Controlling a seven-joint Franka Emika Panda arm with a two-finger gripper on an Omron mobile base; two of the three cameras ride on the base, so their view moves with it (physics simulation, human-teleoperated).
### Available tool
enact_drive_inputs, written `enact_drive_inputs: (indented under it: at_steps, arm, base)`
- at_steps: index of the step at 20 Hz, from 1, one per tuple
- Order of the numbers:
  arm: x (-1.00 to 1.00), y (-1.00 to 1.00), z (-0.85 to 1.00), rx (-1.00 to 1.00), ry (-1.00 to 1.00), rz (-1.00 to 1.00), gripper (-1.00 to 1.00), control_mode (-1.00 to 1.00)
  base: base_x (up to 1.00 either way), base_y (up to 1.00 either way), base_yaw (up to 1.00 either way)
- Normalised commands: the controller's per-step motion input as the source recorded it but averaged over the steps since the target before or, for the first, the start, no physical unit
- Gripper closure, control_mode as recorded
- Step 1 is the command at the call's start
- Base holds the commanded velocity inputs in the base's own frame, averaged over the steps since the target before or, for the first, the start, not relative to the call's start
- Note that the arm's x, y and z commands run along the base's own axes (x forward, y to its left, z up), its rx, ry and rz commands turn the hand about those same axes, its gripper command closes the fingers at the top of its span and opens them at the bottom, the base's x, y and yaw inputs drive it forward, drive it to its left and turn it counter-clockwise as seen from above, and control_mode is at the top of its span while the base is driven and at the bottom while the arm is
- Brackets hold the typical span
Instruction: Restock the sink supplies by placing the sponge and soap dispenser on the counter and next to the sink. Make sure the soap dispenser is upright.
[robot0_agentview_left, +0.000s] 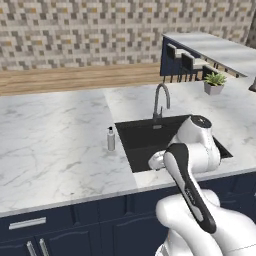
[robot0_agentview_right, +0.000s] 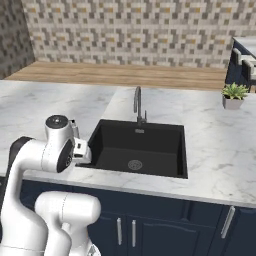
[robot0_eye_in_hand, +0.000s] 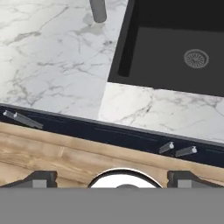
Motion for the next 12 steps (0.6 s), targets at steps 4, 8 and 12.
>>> enact_drive_inputs:
  at_steps: [4,8,12]
  arm:
    - [-0.1,0.0,-0.06,0.0,0.0,0.0,-1.0,-1.0]
    - [0.0,0.0,0.0,0.0,0.0,0.0,-1.0,1.0]
    - [0.0,0.0,0.0,0.0,0.0,0.0,-1.0,1.0]
  base:
    - [0.0,0.0,0.0]
    - [-0.81,0.16,0.46]
    - [-0.39,0.41,0.7]
